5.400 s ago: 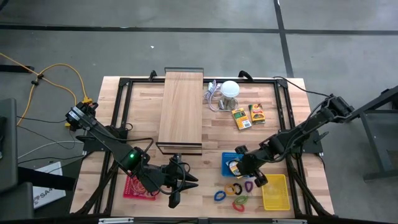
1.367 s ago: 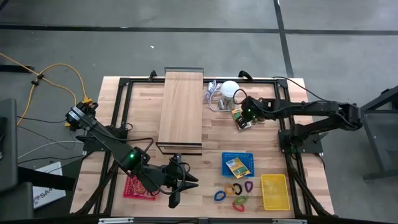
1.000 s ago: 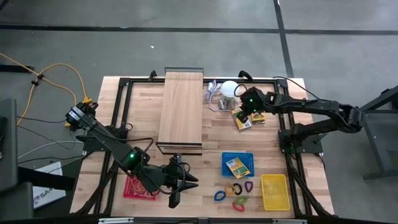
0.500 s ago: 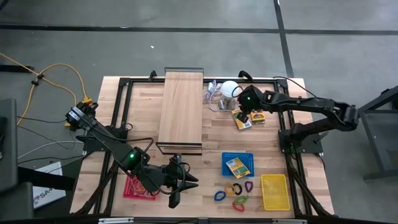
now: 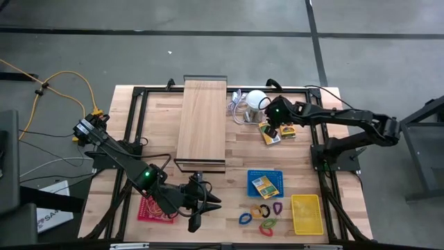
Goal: Pick & Place Office Desk Supplies
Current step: Put the left yellow crayon box into the blue bin
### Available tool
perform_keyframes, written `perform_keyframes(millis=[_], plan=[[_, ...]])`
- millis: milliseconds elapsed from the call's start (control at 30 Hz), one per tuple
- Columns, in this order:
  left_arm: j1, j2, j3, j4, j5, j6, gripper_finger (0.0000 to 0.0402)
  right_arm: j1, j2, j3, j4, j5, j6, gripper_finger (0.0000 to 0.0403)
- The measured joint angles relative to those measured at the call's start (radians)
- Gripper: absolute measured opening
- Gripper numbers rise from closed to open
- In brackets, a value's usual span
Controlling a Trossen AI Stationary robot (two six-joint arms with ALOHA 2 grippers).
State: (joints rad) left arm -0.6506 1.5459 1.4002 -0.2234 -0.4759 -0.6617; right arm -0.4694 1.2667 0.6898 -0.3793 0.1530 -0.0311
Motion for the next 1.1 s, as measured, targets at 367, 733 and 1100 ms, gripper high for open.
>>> perform_keyframes(millis=[367, 733, 1100], plan=[[0.000, 0.000, 0.000, 0.000, 0.000, 0.000, 0.0077, 0.000, 0.001, -0.114, 0.126, 0.001, 0.003, 0.0082], [0.000, 0.000, 0.000, 0.000, 0.000, 0.000, 0.0077, 0.005, 0.001, -0.185, 0.219, 0.001, 0.045, 0.0141], [0.000, 0.000, 0.000, 0.000, 0.000, 0.000, 0.0077, 0.013, 0.001, -0.248, 0.322, 0.004, 0.064, 0.0144]])
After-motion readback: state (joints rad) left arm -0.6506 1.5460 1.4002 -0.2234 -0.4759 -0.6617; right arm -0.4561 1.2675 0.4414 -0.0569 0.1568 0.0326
